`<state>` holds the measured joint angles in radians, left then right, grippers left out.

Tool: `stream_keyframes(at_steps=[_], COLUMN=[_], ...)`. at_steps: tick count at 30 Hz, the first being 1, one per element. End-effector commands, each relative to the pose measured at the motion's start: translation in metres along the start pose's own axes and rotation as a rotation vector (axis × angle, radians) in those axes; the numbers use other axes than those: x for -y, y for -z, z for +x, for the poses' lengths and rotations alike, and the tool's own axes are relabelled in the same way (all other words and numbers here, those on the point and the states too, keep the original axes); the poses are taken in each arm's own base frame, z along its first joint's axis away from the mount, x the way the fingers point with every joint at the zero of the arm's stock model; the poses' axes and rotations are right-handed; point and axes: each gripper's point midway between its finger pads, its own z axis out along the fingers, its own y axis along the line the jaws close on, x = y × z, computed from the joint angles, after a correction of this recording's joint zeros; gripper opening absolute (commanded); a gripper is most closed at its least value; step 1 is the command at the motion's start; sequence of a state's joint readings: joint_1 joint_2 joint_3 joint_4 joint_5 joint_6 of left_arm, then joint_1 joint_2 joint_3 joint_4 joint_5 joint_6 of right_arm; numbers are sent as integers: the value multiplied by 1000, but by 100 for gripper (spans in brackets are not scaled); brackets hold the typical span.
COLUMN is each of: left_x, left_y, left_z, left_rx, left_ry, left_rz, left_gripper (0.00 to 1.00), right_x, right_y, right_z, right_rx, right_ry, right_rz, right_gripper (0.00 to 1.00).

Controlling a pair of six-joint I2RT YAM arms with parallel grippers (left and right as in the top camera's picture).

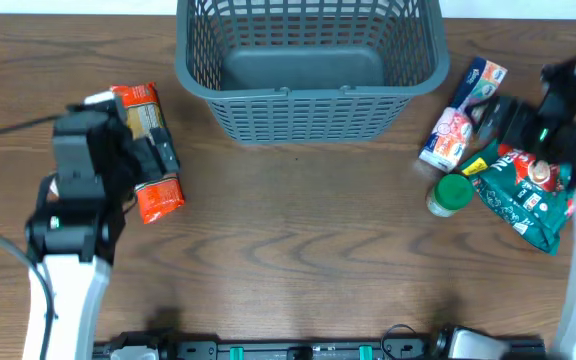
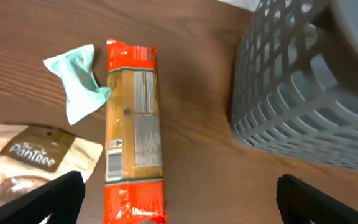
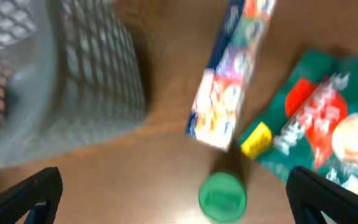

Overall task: Pack container
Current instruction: 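Move right gripper to the tissue-pack bundle and left gripper to spaghetti, then grasp the multicolour tissue-pack bundle with the right gripper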

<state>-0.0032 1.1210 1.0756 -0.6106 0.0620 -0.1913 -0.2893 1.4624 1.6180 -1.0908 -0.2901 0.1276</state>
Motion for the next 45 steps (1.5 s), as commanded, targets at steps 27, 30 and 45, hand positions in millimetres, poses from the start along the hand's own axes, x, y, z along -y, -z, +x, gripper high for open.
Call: stream_keyframes(at_steps=[27,30,45], left_x=[-3,-4,-4], left_y=[-5,-5,-5], left_z=[-1,0,2], left_rx=[-47,-54,-61], left_ry=[-60,-60,-60], left_rz=[-25,-26,-28], left_gripper=[98,98,99], right_x=[76,89,81], right_y=[-184,-180,-218], right_z=[-39,-32,-13], right_rx=[-216,-233,-295], right_ry=[-272,-261,-204], right_rz=[182,275,286], right_gripper=[99,99,99])
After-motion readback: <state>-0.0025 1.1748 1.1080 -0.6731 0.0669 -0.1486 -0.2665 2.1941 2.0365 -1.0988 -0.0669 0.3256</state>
